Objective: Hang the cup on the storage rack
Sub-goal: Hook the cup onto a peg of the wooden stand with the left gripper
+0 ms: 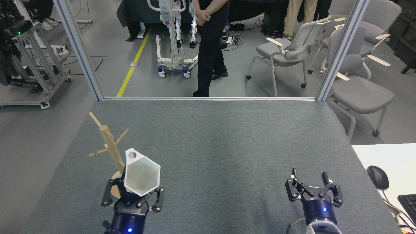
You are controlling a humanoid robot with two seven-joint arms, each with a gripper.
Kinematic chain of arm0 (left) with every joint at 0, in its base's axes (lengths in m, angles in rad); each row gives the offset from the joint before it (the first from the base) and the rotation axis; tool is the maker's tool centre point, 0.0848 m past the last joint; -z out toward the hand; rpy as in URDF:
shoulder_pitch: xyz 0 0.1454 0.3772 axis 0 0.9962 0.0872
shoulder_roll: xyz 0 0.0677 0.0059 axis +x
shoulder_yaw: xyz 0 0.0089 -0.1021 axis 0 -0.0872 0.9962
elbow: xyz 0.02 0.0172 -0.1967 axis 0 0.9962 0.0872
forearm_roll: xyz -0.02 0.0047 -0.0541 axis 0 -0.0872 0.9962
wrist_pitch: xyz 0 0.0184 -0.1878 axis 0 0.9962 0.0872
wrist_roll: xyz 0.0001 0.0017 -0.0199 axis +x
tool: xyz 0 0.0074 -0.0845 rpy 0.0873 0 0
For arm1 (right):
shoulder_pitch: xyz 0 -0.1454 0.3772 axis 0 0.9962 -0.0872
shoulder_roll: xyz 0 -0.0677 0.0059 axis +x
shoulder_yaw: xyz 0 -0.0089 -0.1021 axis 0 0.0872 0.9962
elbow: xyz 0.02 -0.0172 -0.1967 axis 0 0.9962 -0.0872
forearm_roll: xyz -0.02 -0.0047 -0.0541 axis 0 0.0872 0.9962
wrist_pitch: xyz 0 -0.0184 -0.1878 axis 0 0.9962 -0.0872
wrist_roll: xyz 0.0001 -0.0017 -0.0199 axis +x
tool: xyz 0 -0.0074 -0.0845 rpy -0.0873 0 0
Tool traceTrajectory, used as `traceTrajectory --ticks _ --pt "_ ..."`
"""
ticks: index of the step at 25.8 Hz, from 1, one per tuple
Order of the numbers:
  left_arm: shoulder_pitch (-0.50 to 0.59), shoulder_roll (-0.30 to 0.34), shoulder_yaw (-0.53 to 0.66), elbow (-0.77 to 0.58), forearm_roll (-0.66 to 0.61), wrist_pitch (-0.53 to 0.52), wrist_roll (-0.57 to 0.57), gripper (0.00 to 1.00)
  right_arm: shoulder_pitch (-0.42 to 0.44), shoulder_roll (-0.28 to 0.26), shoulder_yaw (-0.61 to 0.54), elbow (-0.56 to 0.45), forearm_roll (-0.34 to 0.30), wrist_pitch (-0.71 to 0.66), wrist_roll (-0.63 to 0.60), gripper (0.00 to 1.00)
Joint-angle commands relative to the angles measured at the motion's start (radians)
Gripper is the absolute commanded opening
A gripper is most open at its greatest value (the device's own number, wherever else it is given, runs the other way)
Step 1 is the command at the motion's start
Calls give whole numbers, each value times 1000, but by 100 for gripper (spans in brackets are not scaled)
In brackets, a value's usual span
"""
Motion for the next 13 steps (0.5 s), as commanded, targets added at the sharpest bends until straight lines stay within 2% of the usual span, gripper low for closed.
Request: traceTrajectory --ticks 1,7,13 --pt "47 66 29 -1 -1 93 0 0 11 9 2 0 9 0 -2 99" --pt "128 69 164 5 -1 95 28 0 5 15 45 -1 18 23 1 99" --pt "101 67 179 96 1 61 28 0 5 38 67 -18 52 27 1 99"
